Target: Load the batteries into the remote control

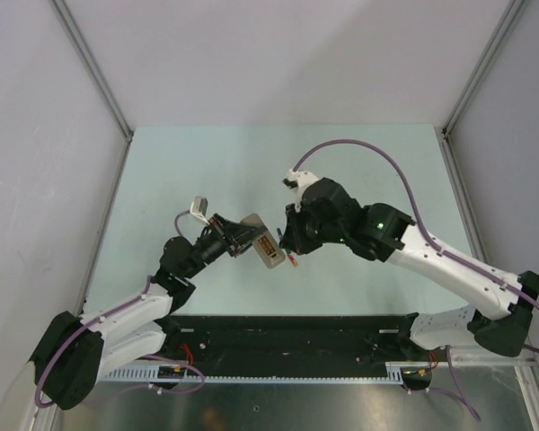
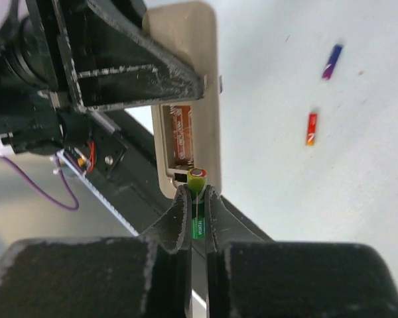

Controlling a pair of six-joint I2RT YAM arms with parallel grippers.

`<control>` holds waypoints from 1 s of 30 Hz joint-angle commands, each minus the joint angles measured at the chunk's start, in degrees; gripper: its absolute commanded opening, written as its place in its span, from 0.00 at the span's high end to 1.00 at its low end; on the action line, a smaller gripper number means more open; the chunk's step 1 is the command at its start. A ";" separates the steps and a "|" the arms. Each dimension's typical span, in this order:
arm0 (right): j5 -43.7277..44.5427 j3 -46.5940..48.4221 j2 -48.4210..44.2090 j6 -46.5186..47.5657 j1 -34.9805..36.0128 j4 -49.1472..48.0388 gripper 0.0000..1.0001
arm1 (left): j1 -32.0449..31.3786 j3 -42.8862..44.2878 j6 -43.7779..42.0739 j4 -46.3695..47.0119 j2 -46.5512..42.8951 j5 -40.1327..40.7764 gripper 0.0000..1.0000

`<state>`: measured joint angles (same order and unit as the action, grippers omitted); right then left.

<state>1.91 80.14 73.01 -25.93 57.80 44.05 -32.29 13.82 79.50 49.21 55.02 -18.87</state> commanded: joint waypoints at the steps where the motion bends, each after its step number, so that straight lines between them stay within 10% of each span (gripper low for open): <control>1: -7.26 3.26 4.49 1.23 1.00 3.05 1.00 | 0.39 1.56 -1.11 2.56 0.43 -2.22 1.00; 30: -11.23 15.13 17.51 4.31 1.35 13.78 1.00 | -0.58 1.47 -3.04 2.56 -0.53 -5.82 1.00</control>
<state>-8.08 92.25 89.30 -23.27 59.13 55.16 -32.73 13.82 77.78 48.88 55.96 -23.29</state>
